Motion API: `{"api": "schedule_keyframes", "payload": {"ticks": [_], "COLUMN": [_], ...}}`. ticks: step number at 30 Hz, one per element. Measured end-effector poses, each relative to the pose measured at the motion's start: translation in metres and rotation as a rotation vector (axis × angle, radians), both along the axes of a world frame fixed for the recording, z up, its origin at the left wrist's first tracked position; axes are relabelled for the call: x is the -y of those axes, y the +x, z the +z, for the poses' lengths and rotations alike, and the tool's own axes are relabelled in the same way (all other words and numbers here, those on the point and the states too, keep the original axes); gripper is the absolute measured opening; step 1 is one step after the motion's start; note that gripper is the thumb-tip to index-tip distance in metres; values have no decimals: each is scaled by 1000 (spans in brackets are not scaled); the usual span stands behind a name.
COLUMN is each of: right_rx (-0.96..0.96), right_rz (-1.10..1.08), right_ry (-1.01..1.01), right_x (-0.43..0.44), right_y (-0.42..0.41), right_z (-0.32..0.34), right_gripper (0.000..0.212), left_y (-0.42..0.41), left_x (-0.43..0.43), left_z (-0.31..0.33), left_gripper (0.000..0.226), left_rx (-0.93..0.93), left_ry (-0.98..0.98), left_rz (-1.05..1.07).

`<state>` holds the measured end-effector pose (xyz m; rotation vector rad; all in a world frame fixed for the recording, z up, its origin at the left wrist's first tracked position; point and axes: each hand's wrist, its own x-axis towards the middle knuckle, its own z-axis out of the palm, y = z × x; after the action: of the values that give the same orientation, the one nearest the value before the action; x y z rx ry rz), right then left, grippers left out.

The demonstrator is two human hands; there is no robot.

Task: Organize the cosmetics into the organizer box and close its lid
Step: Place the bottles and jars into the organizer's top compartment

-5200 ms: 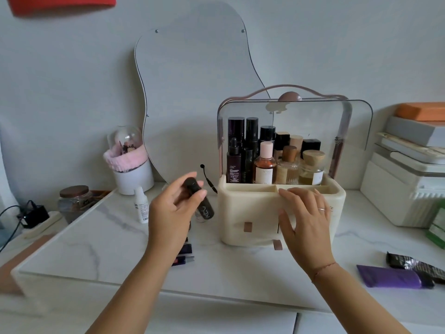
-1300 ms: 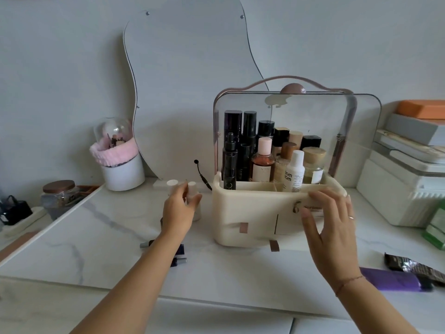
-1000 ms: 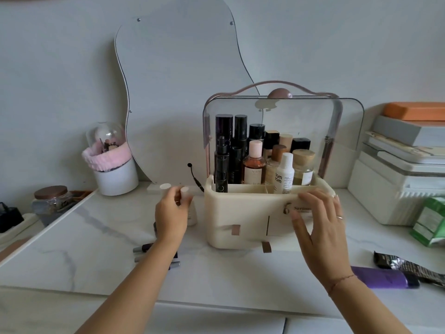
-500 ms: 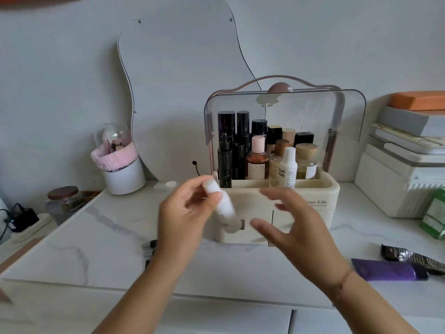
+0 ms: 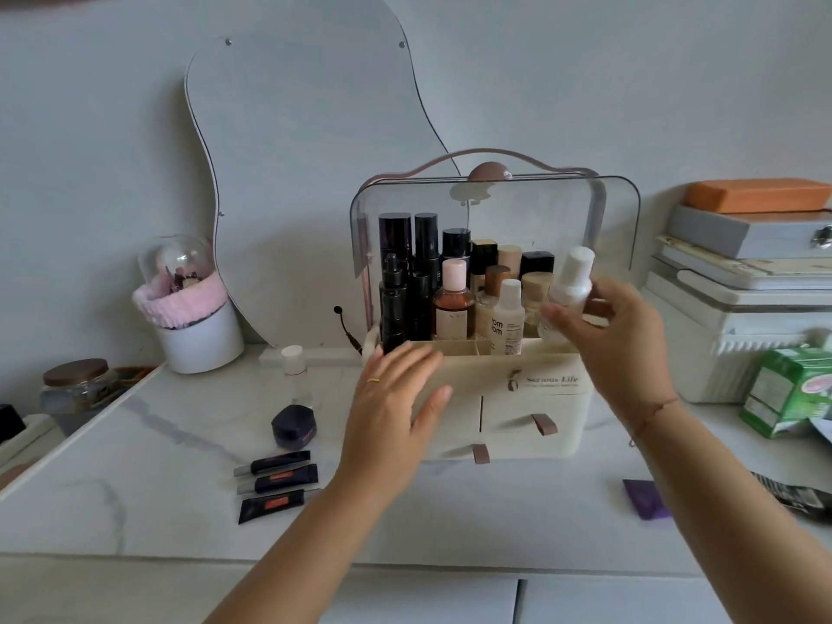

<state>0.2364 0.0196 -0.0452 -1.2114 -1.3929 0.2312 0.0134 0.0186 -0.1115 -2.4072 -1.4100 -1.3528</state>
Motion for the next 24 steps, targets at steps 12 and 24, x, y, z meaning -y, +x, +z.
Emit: {"api": "schedule_keyframes", "payload": {"ticks": [12, 24], "right_rx": [124, 21], "right_rz": [-50, -94], "right_ry": [-193, -78], "right_x": [-26, -30], "right_y": [3, -1], "right_z": [-25, -45], "right_gripper": [27, 49], "left_y": [-6, -113], "left_x": [-5, -33], "left_z": [-5, -11], "left_gripper": [48, 37], "left_rx": [7, 676], "left_ry": [34, -74], "left_rz": [-57, 342]}}
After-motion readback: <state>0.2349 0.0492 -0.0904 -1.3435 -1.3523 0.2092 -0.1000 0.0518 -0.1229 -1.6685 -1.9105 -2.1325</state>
